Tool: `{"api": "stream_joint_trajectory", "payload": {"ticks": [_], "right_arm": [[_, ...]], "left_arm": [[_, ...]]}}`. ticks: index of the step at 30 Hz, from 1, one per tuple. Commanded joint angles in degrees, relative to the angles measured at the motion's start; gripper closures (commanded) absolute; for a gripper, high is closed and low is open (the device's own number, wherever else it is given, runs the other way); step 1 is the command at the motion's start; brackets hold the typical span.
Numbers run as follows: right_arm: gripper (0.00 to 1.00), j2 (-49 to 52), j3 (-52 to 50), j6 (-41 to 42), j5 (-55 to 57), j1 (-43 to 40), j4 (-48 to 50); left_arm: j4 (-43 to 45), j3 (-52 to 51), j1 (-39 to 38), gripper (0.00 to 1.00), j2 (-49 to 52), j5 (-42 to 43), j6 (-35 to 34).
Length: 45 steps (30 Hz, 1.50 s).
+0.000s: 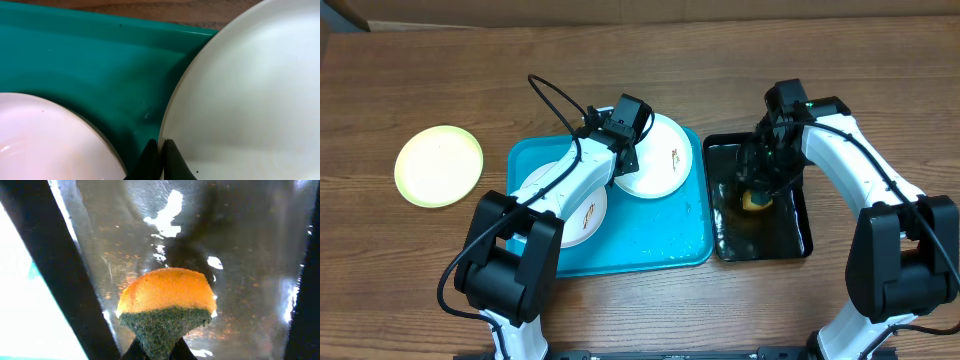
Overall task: Clean dirty plates on tray and stack at the side
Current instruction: 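Rub the sponge in the water of the black tray with the right gripper, then carry the sponge with the right gripper over the right white plate, then scrub the white plate with the sponge while the left gripper holds it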
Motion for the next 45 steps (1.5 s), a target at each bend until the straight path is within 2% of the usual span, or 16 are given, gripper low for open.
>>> {"api": "stream_joint_trajectory", "payload": {"ticks": [1,7,11,15,25,32,40,45], "right_arm": [[0.96,0.0,2.3,-0.3,-8.2,-0.1,1.2],[0.96,0.0,2.4,-1.2,-23.3,0.4,7.1],[0.96,0.0,2.3,-1.0,-23.5,3.3,15.2],[0.96,0.0,2.2,1.7,-14.2,8.4,21.8],[0.96,0.1,1.9,2.0,10.1,19.9,28.7],[0.96,0.2,-2.4,1.9,12.1,21.2,36.3],[0.91,1.9,-7.8,1.4,14.8,21.2,47.3],[0.96,5.0,-7.9,1.2,18.1,21.2,52.3]], "left_arm": [[0.0,-0.9,0.0,0.96,-0.6,1.3,0.1],[0.0,-0.9,0.0,0.96,-0.6,2.6,0.1],[-0.3,-0.9,0.0,0.96,-0.6,3.1,0.1],[-0.3,-0.9,0.0,0.96,-0.6,5.8,0.5],[0.0,-0.9,0.0,0.96,0.3,5.7,0.7],[0.0,-0.9,0.0,0.96,0.4,5.7,2.3],[0.0,-0.9,0.0,0.96,0.4,5.7,2.2],[0.0,-0.9,0.0,0.96,0.4,5.7,2.2]]}}
